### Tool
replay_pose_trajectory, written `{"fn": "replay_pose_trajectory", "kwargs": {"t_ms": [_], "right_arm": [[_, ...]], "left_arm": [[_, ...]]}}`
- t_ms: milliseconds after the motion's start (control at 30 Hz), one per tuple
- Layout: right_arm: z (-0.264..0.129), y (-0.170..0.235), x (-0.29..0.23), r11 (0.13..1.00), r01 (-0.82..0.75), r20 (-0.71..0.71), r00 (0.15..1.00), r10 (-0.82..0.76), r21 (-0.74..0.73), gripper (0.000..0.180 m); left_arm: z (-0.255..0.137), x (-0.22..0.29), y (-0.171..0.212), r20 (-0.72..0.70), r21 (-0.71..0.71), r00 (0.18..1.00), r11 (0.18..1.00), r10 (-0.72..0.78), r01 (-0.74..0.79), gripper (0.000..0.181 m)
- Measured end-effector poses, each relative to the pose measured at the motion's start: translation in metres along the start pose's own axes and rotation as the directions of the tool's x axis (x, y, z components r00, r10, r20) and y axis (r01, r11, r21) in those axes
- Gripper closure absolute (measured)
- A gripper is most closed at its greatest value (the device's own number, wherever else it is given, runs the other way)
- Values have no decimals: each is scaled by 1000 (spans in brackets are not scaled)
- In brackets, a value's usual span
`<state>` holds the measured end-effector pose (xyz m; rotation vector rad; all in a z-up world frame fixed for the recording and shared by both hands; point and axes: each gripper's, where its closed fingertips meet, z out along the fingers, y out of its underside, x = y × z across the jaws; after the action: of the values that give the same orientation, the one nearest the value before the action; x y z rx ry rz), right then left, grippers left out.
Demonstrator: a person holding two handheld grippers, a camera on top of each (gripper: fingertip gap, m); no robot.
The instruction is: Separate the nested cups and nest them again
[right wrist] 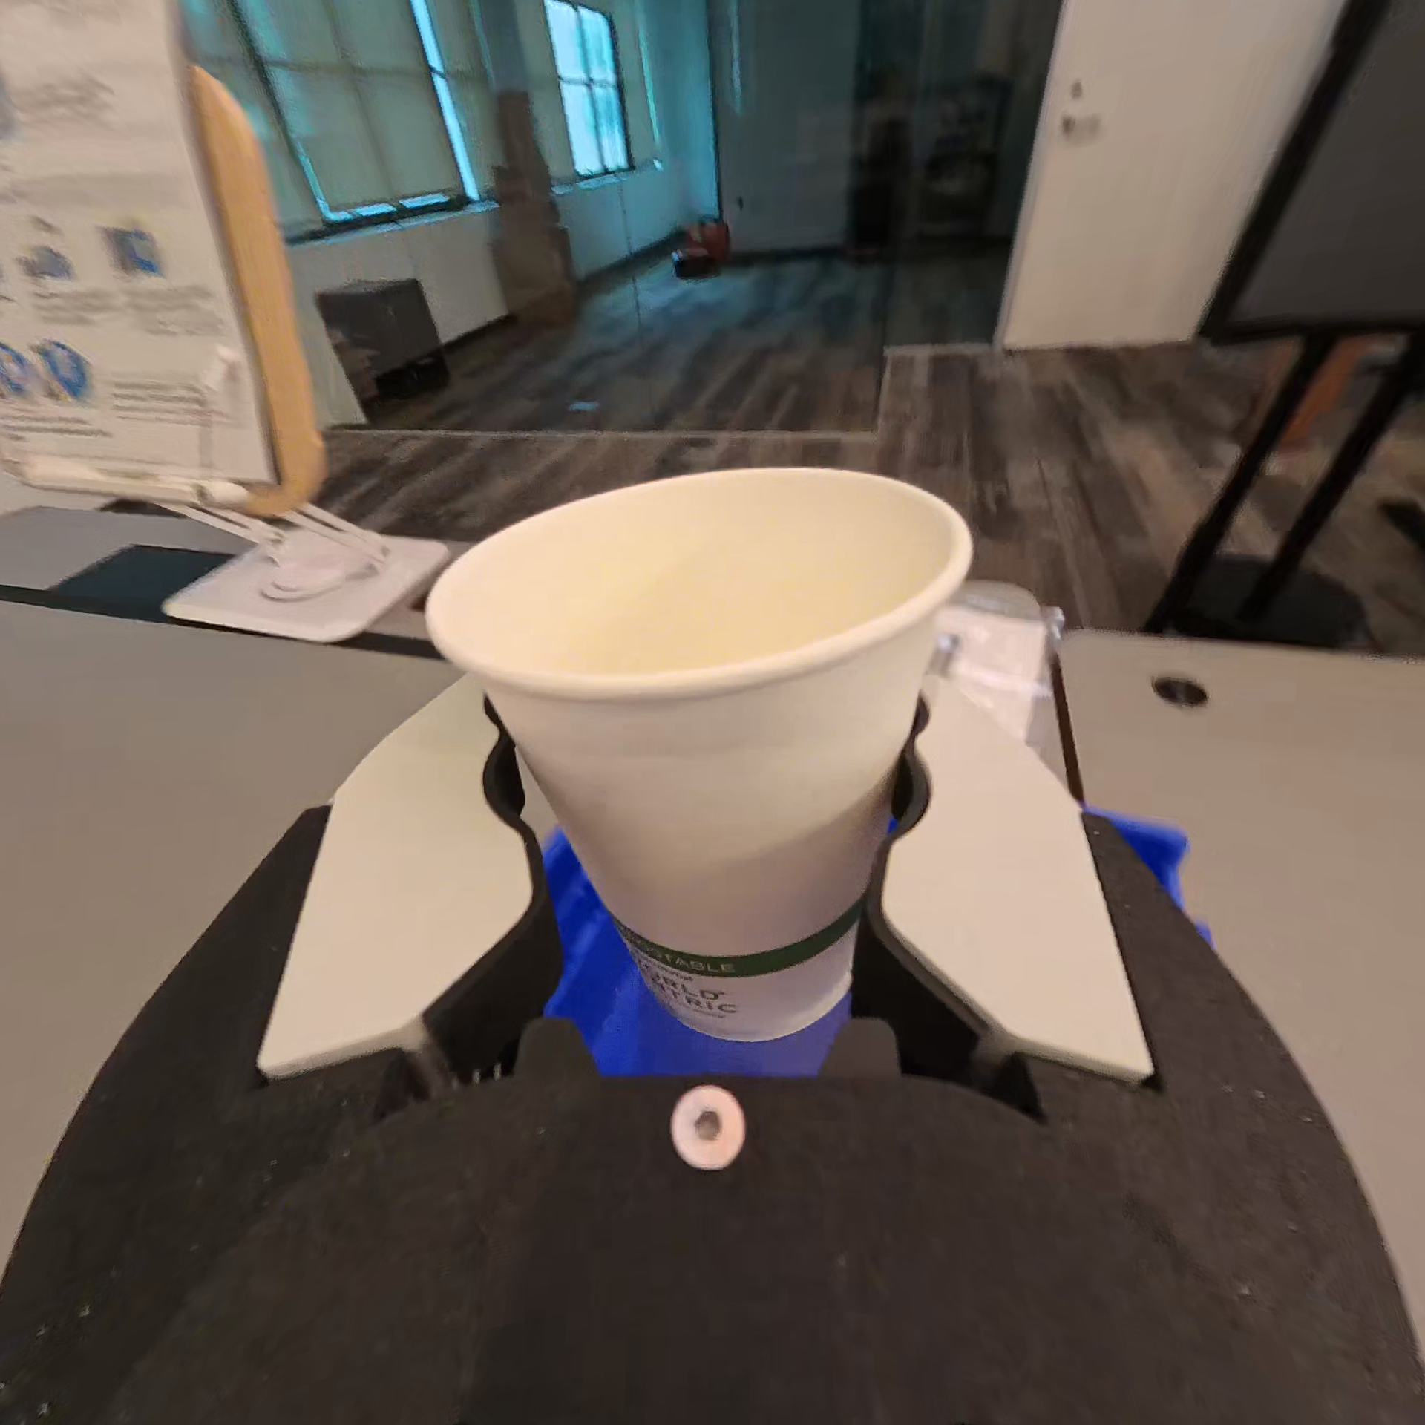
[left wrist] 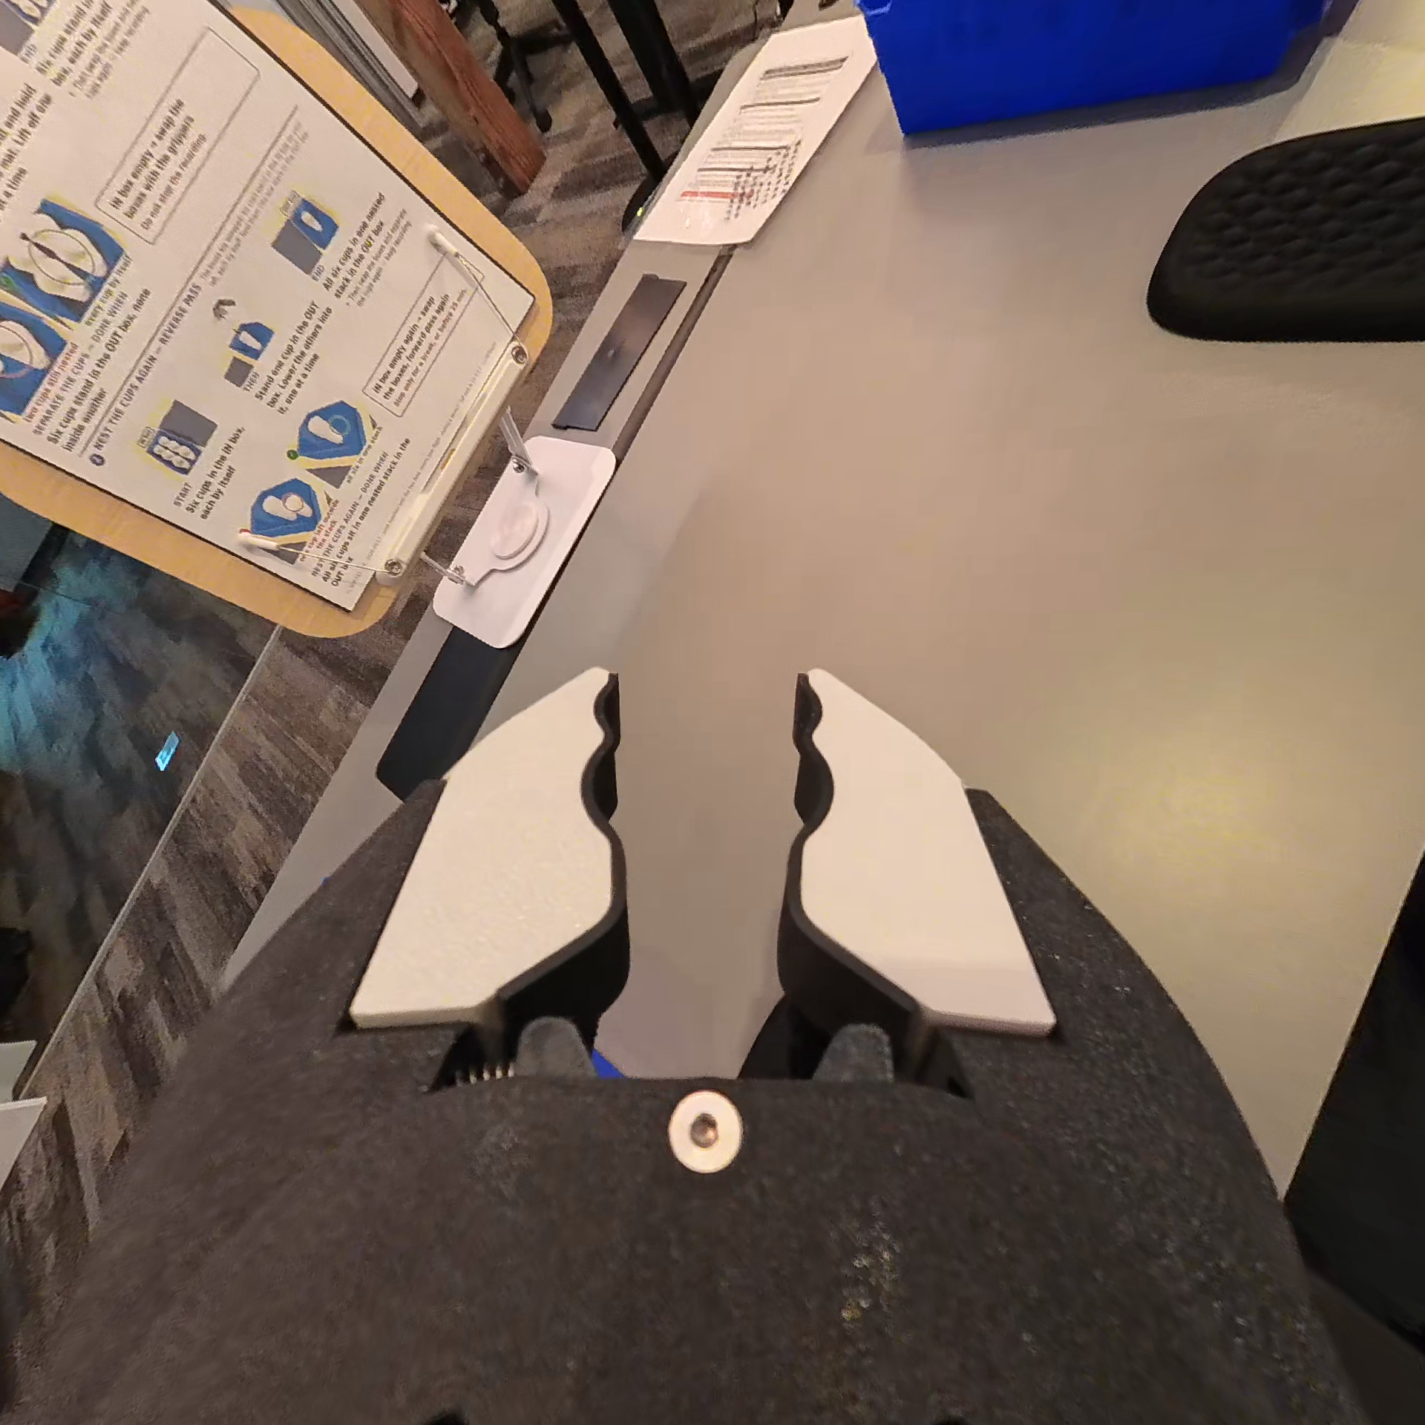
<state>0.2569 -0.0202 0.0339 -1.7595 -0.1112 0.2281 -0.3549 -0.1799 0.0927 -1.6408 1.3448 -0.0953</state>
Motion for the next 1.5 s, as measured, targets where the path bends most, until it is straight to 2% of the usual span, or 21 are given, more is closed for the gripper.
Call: {"fn": "replay_pose_trajectory", "kwargs": {"t_ms": [133, 267, 500, 700, 900, 1100, 1200, 1367, 1500], "right_arm": [[-2, 47, 36, 1000, -20, -113, 993, 18, -15, 85], [5, 76, 43, 993, -117, -125, 986, 112, -35, 85], [19, 109, 43, 984, -76, -162, 985, 50, -160, 84], [26, 110, 42, 988, -115, -147, 984, 99, -99, 84], [23, 120, 40, 981, -88, -140, 988, 64, -171, 84], [10, 141, 36, 934, -66, -138, 990, 18, -351, 83], [2, 153, 36, 902, -52, -147, 989, -13, -429, 77], [-19, 155, 32, 867, -41, -177, 983, -55, -497, 58], [-50, 124, 27, 859, -6, -218, 968, -123, -512, 54]], "left_arm": [[-1, -3, -7, 7, 17, 1000, 1000, 0, 0, 139], [-3, -2, -13, 16, 15, 1000, 1000, 22, -22, 139], [-12, 8, -21, 18, 9, 997, 998, 68, -68, 139], [-14, 11, -19, 25, -9, 995, 996, 93, -92, 139], [-16, 14, -19, 21, -9, 994, 995, 104, -104, 140], [-14, 16, -17, 13, 0, 994, 994, 106, -106, 140], [-14, 16, -14, 17, 4, 994, 994, 105, -105, 140], [-23, 10, -2, 43, -11, 995, 996, 89, -89, 139], [-40, -23, 28, 144, -85, 987, 994, 77, -65, 140]]}}
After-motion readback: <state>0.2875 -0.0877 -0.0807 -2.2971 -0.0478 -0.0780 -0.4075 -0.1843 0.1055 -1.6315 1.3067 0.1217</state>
